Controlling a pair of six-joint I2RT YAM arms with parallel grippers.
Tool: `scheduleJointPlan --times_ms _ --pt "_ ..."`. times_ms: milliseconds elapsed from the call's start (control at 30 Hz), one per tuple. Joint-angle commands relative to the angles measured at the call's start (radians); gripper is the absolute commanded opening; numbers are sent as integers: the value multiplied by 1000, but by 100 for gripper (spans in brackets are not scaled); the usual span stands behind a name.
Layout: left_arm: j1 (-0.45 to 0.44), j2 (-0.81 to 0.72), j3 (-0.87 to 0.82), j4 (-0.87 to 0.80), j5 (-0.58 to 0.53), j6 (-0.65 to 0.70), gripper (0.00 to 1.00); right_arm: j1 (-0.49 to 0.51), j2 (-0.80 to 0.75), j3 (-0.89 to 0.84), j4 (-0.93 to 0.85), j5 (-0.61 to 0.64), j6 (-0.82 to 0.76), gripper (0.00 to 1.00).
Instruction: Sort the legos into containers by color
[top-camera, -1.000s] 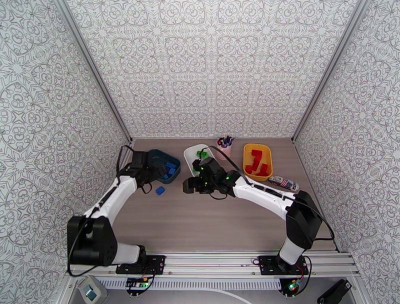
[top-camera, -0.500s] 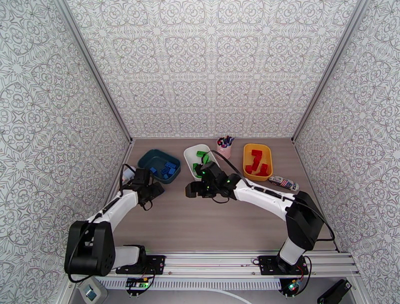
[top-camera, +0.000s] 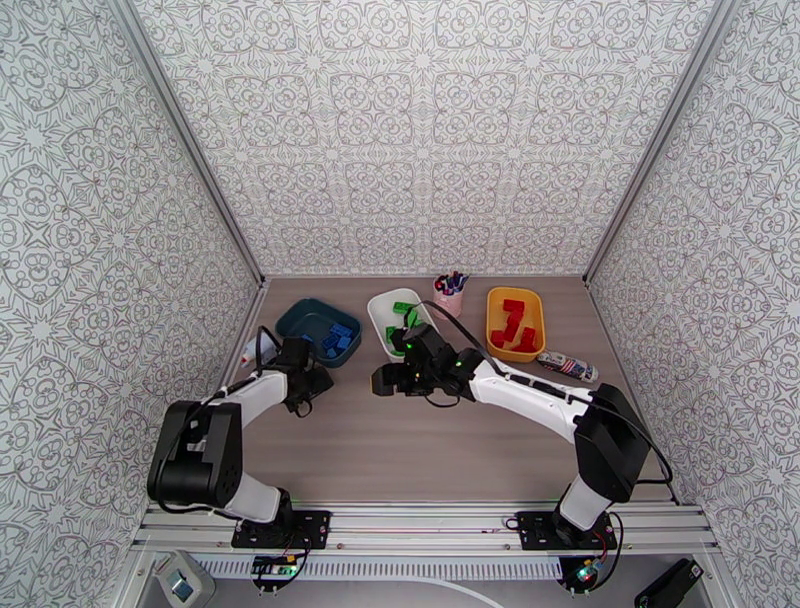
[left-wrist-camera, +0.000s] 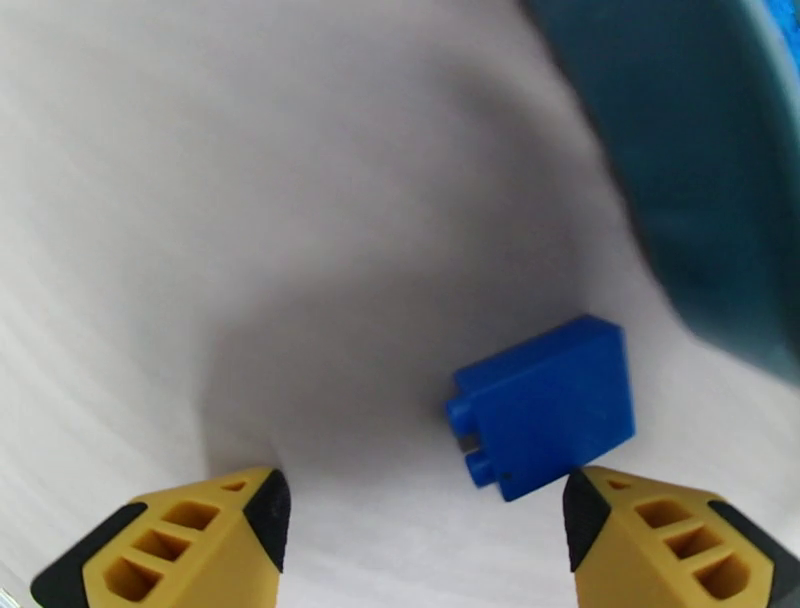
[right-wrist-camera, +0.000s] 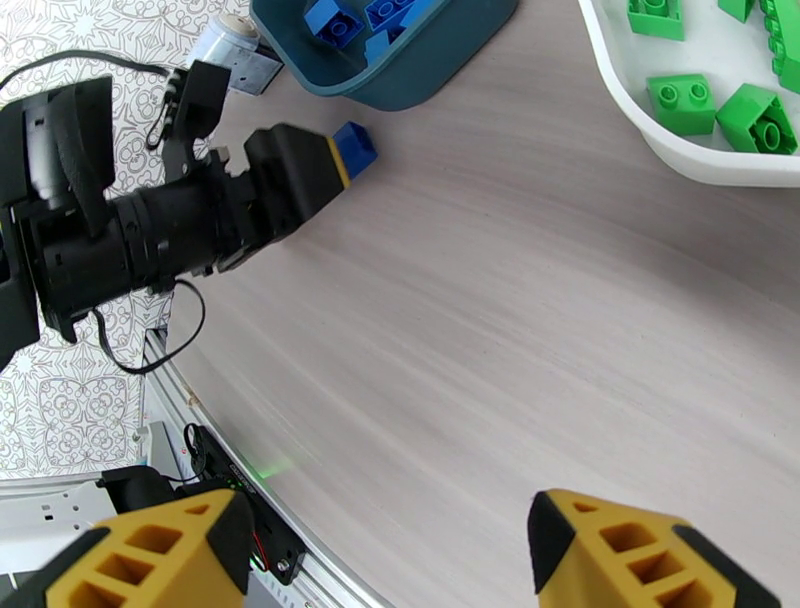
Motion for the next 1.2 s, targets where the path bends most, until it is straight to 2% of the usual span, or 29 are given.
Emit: scheduleJointPlan --times_ms 0,433,800,933,1167 --pt "-17 34 46 27 -14 3 78 -7 -12 -14 13 -1 8 77" --pt "-36 159 161 -5 -53 26 76 -9 -21 -25 12 2 6 77" --pt "-40 182 156 -85 -89 39 63 -16 -24 -31 22 -1 9 77" --pt "-40 157 125 -91 -73 40 61 -15 -25 -31 30 -4 12 77" --pt "-41 121 88 -90 -33 45 51 -16 -41 -43 39 -1 17 77"
